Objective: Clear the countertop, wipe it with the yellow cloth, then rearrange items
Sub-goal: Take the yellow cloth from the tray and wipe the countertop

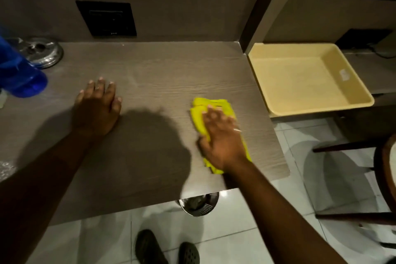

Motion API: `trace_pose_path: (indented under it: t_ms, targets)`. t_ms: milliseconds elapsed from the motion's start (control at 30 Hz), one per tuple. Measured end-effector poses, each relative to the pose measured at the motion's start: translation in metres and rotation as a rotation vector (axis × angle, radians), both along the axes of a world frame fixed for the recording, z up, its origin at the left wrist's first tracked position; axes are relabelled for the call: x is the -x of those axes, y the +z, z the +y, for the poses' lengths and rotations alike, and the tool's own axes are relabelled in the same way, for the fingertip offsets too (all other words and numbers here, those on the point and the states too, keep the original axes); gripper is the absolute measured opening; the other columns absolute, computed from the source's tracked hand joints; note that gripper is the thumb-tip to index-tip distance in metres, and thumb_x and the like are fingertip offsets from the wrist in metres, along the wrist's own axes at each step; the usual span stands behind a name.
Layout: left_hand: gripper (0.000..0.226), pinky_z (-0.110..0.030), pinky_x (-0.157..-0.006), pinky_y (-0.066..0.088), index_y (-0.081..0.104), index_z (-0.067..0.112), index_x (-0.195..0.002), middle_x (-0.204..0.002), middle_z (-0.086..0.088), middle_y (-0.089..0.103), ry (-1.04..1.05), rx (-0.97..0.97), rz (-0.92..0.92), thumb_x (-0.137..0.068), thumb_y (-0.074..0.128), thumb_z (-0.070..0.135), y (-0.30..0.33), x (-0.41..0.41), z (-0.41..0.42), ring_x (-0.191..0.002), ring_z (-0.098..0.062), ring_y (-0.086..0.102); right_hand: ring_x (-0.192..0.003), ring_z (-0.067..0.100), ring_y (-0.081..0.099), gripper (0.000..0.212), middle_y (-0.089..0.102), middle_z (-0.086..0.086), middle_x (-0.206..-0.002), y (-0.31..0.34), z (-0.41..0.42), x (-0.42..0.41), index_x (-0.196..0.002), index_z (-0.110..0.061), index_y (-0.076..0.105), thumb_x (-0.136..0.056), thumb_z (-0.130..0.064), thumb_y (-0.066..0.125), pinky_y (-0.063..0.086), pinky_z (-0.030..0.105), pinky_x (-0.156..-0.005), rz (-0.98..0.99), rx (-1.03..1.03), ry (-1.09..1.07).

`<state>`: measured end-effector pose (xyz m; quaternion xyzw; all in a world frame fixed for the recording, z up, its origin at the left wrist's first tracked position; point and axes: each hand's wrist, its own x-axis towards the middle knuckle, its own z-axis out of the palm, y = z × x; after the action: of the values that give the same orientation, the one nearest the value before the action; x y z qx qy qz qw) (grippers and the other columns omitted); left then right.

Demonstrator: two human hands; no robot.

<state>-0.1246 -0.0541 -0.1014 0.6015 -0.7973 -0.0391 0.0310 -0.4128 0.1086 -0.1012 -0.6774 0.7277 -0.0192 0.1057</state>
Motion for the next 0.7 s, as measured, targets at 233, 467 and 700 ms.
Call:
trace_pose_path:
  t_ms: [233, 467, 700]
  targets:
    - [0.062, -0.055, -0.109, 0.028, 0.041, 0.01, -0.141, -0.15, -0.022, 0.036, 0.023, -0.022, -0.019, -0.091, 0.024, 0.041, 0.007, 0.001, 0.004, -0.137, -0.044, 0.033, -0.151, 0.027, 0.007, 0.067, 0.011, 0.008, -0.164, 0.0, 0.022, 0.014, -0.154, -0.012, 0.018, -0.095, -0.04, 0.035, 0.007, 0.051, -0.12, 0.018, 0.038, -0.727]
    - [0.063, -0.06, -0.113, 0.015, 0.031, 0.022, -0.146, -0.156, -0.019, 0.024, 0.071, -0.071, -0.084, -0.089, 0.025, 0.047, 0.006, 0.0, 0.001, -0.142, -0.045, 0.019, -0.15, 0.035, 0.002, 0.073, 0.006, 0.017, -0.163, 0.003, -0.086, -0.059, -0.153, -0.002, 0.013, -0.095, -0.04, 0.035, 0.003, 0.056, -0.118, -0.046, -0.057, -0.72]
    - [0.067, -0.058, -0.112, 0.024, 0.045, 0.003, -0.138, -0.146, -0.027, 0.038, 0.277, -0.011, 0.002, -0.089, 0.033, 0.047, -0.003, 0.003, -0.001, -0.136, -0.047, 0.03, -0.151, 0.03, 0.001, 0.065, 0.004, 0.009, -0.164, -0.003, -0.24, -0.145, -0.154, -0.011, 0.014, -0.098, -0.039, 0.031, -0.004, 0.051, -0.119, -0.099, -0.006, 0.028]
